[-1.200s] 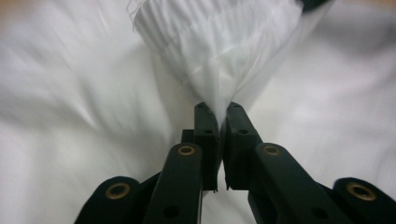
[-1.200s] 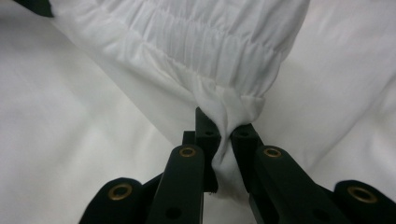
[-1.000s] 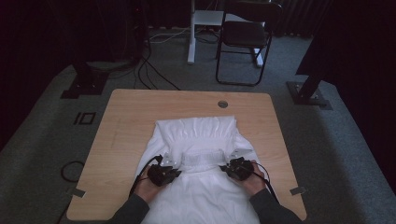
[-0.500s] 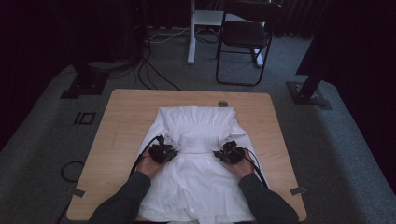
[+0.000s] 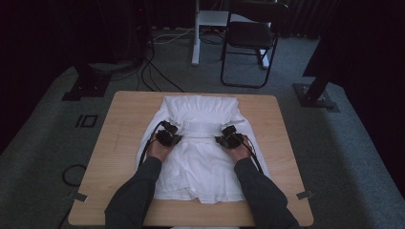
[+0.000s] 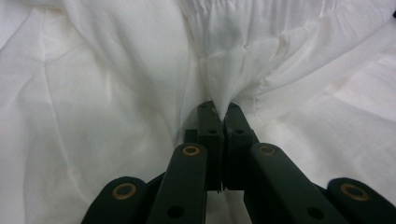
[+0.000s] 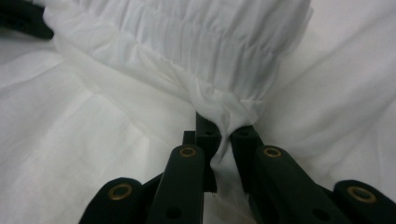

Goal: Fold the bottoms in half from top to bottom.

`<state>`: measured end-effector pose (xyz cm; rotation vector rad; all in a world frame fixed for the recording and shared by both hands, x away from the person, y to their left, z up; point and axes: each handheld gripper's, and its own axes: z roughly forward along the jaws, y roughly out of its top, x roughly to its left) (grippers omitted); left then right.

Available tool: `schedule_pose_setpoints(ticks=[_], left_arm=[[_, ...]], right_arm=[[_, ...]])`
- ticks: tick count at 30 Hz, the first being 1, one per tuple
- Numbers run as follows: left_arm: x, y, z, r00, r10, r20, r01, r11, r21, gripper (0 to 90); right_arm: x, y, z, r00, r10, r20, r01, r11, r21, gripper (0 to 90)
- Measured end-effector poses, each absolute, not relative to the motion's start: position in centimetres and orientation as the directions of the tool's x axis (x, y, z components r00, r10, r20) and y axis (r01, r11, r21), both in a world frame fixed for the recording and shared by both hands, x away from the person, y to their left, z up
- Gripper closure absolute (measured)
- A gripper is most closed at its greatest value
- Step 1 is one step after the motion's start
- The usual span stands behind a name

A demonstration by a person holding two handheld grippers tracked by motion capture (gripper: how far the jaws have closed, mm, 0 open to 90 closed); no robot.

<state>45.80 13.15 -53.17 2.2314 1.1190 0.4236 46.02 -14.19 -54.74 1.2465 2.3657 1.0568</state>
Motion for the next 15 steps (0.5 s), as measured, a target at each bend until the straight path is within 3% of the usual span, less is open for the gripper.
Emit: schedule_pose_setpoints(ticks=[2,5,8,9,12,15], left_arm=[[45.4,13.3,-52.6,0.589,0.808,0.002,0.606,-0.442,0.661,89.5],[43.0,13.8,-48.7,0.605,0.796,-0.016,0.51,-0.373,0.775,89.6],[42.2,14.1,-47.1,0.613,0.79,-0.015,0.476,-0.354,0.805,89.6],[39.9,14.7,-43.5,0.638,0.77,-0.023,0.39,-0.297,0.872,89.6],[37.6,14.7,-42.1,0.665,0.747,0.025,0.331,-0.324,0.886,89.5],[35.5,15.1,-42.8,0.693,0.72,0.03,0.329,-0.353,0.876,89.4]], right_arm=[[45.6,-14.5,-53.9,-0.609,0.79,0.074,0.568,0.369,0.736,85.6],[44.2,-15.3,-51.0,-0.616,0.786,0.053,0.477,0.319,0.819,85.7],[43.7,-15.5,-49.8,-0.619,0.785,0.037,0.441,0.308,0.843,85.7],[42.1,-16.4,-46.0,-0.634,0.773,0.007,0.344,0.273,0.898,85.7],[40.2,-16.9,-43.5,-0.667,0.745,-0.025,0.276,0.279,0.92,85.7],[38.1,-16.9,-43.8,-0.693,0.719,-0.062,0.264,0.332,0.906,85.6]])
